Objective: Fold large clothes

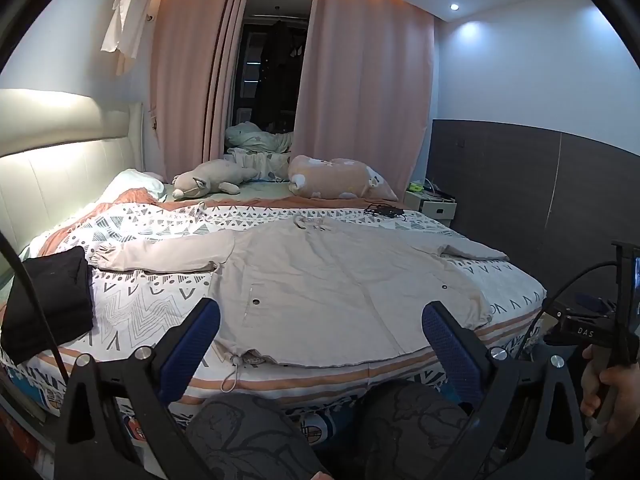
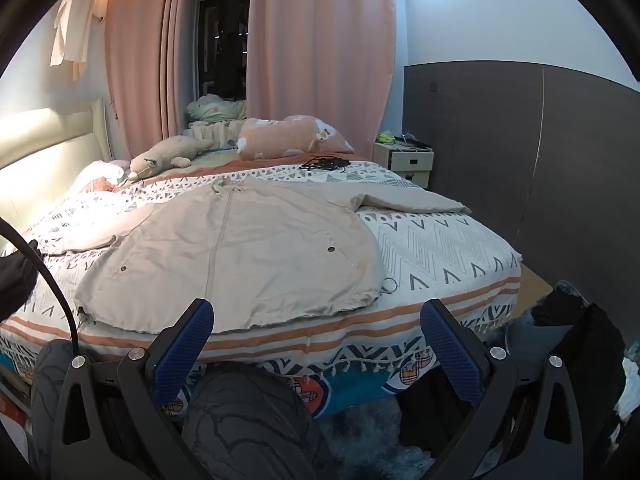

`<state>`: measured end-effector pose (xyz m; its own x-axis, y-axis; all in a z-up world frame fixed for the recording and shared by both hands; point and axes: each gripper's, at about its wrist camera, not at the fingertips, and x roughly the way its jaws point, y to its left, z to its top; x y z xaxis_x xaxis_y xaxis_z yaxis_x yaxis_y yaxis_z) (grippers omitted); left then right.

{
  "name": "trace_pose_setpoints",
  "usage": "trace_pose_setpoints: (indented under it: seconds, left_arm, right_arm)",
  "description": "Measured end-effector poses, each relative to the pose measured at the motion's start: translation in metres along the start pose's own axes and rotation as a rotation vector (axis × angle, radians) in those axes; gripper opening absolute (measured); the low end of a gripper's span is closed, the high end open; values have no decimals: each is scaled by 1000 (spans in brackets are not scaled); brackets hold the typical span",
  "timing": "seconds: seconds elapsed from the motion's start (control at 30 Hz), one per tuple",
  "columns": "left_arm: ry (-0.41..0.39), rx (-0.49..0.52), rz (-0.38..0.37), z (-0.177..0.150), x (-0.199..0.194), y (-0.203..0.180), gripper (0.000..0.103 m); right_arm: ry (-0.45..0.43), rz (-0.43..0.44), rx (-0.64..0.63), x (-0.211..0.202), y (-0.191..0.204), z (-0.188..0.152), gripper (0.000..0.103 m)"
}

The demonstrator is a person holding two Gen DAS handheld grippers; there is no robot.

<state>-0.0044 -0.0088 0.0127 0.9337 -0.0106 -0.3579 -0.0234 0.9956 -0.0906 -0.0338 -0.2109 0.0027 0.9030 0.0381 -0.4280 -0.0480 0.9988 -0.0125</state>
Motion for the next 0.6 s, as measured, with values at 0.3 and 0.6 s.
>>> trace_pose_setpoints:
  seconds: [0.3, 0.6]
  left_arm:
    - [-13, -2, -14, -7, -4, 6, 103]
    - [-9, 2, -43, -9, -4, 1, 103]
  right_arm:
    - [3, -9, -2, 0, 2, 0, 103]
    - [20, -25, 0, 5, 2, -1, 103]
